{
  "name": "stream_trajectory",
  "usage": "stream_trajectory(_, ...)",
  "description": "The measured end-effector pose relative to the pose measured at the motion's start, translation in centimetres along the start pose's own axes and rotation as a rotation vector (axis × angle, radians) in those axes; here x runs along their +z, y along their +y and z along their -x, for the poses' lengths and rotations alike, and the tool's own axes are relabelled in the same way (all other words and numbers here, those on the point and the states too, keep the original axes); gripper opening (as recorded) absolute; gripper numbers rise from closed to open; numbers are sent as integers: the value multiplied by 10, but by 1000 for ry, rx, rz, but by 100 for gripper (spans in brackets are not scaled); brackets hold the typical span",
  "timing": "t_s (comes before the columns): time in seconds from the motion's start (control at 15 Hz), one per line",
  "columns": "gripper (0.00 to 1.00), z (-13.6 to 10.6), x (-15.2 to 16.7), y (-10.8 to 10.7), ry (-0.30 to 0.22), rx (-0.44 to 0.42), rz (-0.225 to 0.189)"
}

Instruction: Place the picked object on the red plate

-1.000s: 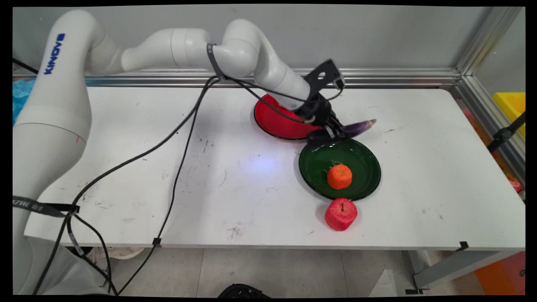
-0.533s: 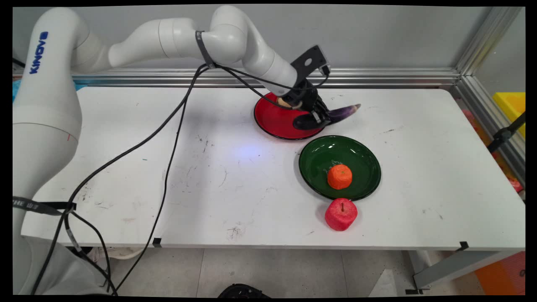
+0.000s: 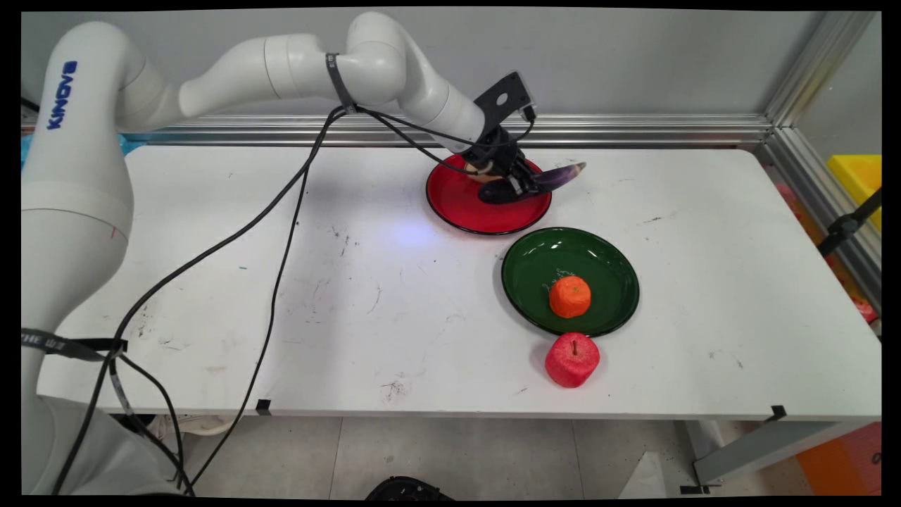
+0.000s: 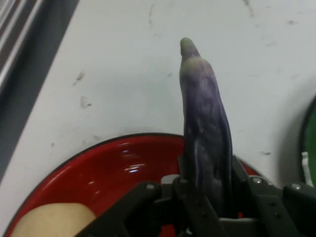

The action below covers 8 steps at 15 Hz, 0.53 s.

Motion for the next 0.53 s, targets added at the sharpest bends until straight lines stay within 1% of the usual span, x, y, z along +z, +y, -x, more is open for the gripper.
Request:
stream_trajectory(0.2,0,7,8,-11,1,5,-17)
stream_trajectory(0.53,0,15,16,-22,0,10,-32)
